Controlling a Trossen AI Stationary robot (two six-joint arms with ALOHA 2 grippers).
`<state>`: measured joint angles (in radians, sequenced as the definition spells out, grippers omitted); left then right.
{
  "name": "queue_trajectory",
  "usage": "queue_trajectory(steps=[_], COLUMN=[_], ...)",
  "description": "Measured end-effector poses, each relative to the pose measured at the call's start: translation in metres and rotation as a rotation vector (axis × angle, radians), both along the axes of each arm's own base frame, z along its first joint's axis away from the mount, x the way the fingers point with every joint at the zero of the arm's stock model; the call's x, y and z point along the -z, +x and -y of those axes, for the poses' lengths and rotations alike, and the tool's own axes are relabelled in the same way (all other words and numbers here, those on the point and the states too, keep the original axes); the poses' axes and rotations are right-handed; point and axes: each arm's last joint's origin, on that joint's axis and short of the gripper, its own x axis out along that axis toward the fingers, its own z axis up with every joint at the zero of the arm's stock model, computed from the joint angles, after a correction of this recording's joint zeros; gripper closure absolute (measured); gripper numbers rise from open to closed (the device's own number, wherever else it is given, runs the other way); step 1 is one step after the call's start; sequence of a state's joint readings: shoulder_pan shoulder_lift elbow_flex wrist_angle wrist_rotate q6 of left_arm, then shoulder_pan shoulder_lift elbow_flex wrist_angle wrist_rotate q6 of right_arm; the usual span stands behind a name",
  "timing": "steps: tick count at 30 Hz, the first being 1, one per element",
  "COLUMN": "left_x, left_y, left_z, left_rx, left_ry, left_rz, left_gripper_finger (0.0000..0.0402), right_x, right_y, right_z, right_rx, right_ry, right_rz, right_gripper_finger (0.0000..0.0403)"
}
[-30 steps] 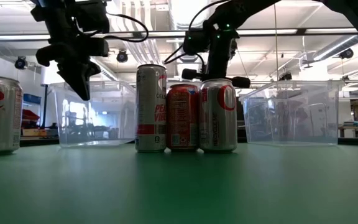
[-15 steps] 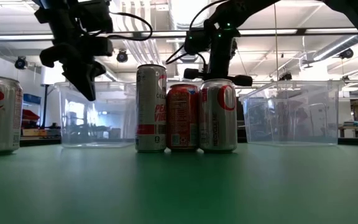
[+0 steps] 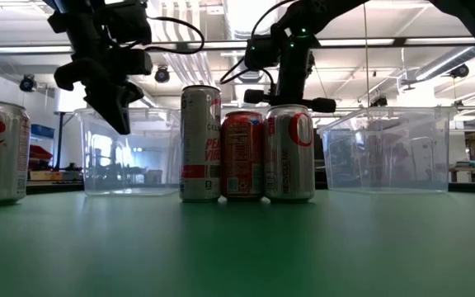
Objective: Sort soda cans
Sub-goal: Adjust the transparent bins
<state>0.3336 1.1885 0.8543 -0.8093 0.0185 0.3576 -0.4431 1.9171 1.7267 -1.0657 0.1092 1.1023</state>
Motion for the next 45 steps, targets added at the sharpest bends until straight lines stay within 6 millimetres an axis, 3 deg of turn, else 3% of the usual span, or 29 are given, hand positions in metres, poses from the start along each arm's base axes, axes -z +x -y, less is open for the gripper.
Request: queue_trajectory(steps=[6, 14, 20, 29, 36, 45], left_x=[0.001, 0.000, -0.001, -0.003, -0.006, -0.014], left_y=[0.000, 0.000, 0.000, -0.002, -0.004, -0.013], left_z=[-0.002, -0.003, -0.003, -0.003, -0.002, 0.001], left_rx=[-0.002, 0.018, 0.042, 0.054, 0.061, 0.134], left_ry=[0.074, 0.096, 0.113, 0.134, 0.143, 0.183], left_rz=[-0.028, -0.027, -0.031, -0.027, -0.011, -0.008], left_gripper_finger=[0.0313, 0.0278, 0.0262, 0.0243, 0.0204, 0.0178], right_x=[-0.007, -0.018, -0.042, -0.080, -0.062, -0.016], right_y=[-0.003, -0.007, -0.017, -0.064, -0.091, -0.090], right_z=[-0.002, -0.007, -0.016, -0.031, -0.037, -0.036], right_rx=[-0.017, -0.044, -0.098, -0.172, -0.151, -0.090], right_ry=[-0.004, -0.011, -0.043, -0.080, -0.031, 0.006], right_rz=[0.002, 0.017, 0.051, -0.099, -0.220, -0.220], right_gripper_finger=[0.0345, 0.0261, 0.0204, 0.0166, 0.0193, 0.0247])
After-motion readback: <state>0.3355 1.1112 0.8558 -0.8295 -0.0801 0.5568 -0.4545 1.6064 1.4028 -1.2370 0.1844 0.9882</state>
